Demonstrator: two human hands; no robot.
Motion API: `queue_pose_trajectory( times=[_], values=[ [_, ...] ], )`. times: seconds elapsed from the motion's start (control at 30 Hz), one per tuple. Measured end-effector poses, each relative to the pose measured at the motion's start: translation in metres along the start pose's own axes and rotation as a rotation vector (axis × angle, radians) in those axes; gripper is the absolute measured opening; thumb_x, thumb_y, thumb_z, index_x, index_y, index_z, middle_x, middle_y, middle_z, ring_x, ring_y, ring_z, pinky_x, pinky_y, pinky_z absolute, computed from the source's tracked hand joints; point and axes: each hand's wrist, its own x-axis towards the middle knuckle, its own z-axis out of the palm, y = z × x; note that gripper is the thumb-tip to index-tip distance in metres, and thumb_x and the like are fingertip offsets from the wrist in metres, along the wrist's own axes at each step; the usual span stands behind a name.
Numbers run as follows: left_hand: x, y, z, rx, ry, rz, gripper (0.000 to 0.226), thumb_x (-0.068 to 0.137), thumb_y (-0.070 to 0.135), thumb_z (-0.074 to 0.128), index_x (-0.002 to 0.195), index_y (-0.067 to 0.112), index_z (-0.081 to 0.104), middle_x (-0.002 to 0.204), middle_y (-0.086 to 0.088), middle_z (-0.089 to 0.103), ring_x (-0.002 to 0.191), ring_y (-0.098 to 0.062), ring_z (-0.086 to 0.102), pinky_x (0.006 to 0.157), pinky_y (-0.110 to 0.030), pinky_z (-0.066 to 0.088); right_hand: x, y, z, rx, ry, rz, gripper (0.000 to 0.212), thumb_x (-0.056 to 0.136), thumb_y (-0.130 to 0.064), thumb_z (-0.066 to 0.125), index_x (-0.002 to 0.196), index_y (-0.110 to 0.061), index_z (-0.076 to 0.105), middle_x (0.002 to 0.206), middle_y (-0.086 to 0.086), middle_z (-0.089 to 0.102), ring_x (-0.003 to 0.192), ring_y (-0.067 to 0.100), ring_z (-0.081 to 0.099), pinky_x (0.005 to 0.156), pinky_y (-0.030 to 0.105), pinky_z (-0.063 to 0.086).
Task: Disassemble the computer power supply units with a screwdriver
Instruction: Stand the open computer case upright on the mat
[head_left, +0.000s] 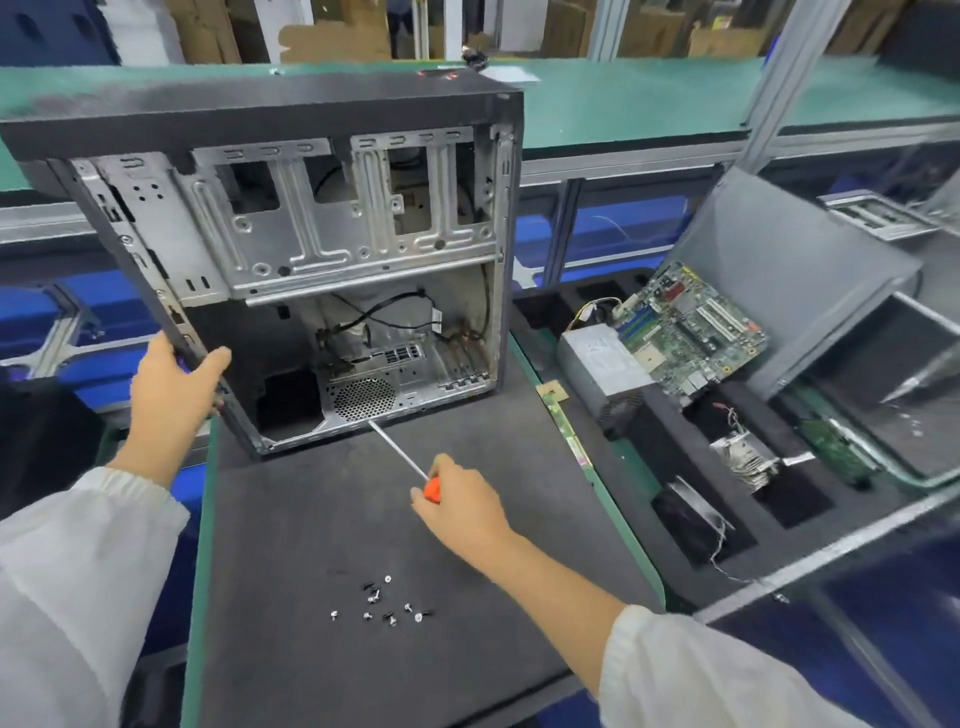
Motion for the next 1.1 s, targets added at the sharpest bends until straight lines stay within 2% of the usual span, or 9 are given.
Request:
queue_pose_trajectory(
  times=[0.13,0.23,0.33,0.4,0.53,0.63,0.8,0.9,1.1],
  values=[
    [-0.038,0.004,0.013,-0.192,0.294,0.156,0.019,0.081,0.025,0.055,0.096,0.034,0.045,0.095,0.012,0.047,0.085,-0.002,0.048,0.088,-0.021,0.036,-0.007,-0.002,-0.001,0.154,-0.132,-0.077,0.01,0.093,-0.012,0.045,0.098,-0.011,0.037,0.094,0.008,0.048,0.079,0.025,0.048,0.067,0.032,0.037],
    [-0.069,0.007,0.042,-0.255,-0.049,0.082,0.01,0.092,0.034,0.056,0.084,0.028,0.057,0.082,0.006,0.059,0.068,-0.007,0.05,0.071,-0.034,0.042,0.004,-0.011,-0.01,0.116,-0.082,-0.15,0.004,0.098,-0.01,0.043,0.1,-0.008,0.041,0.095,0.009,0.043,0.079,0.024,0.042,0.07,0.032,0.035],
    [-0.093,0.015,0.07,-0.24,-0.457,-0.035,0.027,0.1,0.038,0.052,0.091,0.017,0.066,0.082,0.001,0.064,0.07,-0.011,0.056,0.058,-0.029,0.046,0.017,-0.026,-0.015,0.04,-0.043,-0.205,0.016,0.098,-0.016,0.048,0.106,-0.002,0.046,0.106,0.016,0.053,0.092,0.033,0.053,0.076,0.04,0.043],
    [-0.106,0.016,0.08,-0.332,-0.544,-0.06,0.025,0.102,0.024,0.048,0.091,0.014,0.068,0.083,-0.002,0.066,0.074,-0.009,0.063,0.061,-0.021,0.051,0.023,-0.035,-0.014,0.042,-0.025,-0.233,0.023,0.096,-0.02,0.053,0.111,-0.004,0.048,0.113,0.015,0.056,0.101,0.033,0.056,0.08,0.042,0.045],
    [-0.11,0.006,0.069,-0.53,-0.409,-0.177,0.03,0.104,0.015,0.041,0.086,0.008,0.064,0.086,-0.006,0.068,0.077,-0.015,0.068,0.069,-0.025,0.053,0.022,-0.032,-0.004,0.183,0.022,-0.226,0.039,0.096,-0.036,0.054,0.12,-0.007,0.051,0.117,0.011,0.057,0.107,0.026,0.054,0.089,0.039,0.045],
    [-0.101,-0.003,0.053,-0.533,-0.278,-0.162,0.027,0.105,0.013,0.037,0.092,0.002,0.058,0.089,-0.009,0.066,0.079,-0.013,0.068,0.072,-0.028,0.053,0.002,0.004,0.01,0.127,-0.053,-0.238,0.06,0.098,-0.049,0.042,0.144,-0.012,0.034,0.141,0.005,0.044,0.131,0.017,0.039,0.106,0.029,0.034],
    [-0.092,-0.025,0.028,-0.501,-0.153,-0.145,0.031,0.104,0.008,0.036,0.082,0.009,0.059,0.086,-0.01,0.065,0.075,-0.014,0.066,0.074,-0.028,0.05,-0.035,0.032,0.064,-0.239,-0.299,-0.687,0.095,0.084,-0.076,0.04,0.154,-0.023,0.004,0.161,-0.007,0.004,0.145,0.0,-0.008,0.119,0.023,0.001],
    [-0.094,-0.034,0.018,-0.508,-0.128,-0.165,0.035,0.104,0.007,0.036,0.078,0.012,0.059,0.086,-0.012,0.064,0.077,-0.018,0.067,0.078,-0.033,0.052,-0.034,0.022,0.082,-0.343,-0.268,-0.897,0.079,0.091,-0.068,0.038,0.154,-0.029,0.011,0.161,-0.005,0.008,0.148,0.01,-0.002,0.12,0.027,-0.001],
    [-0.101,-0.044,0.008,-0.5,-0.106,-0.181,0.032,0.103,0.006,0.036,0.082,0.009,0.06,0.086,-0.014,0.064,0.081,-0.024,0.066,0.077,-0.029,0.052,-0.026,0.001,0.092,-0.213,-0.353,-1.168,0.035,0.102,-0.025,0.043,0.133,-0.014,0.057,0.146,0.005,0.047,0.138,0.022,0.038,0.111,0.034,0.036]
  ],
)
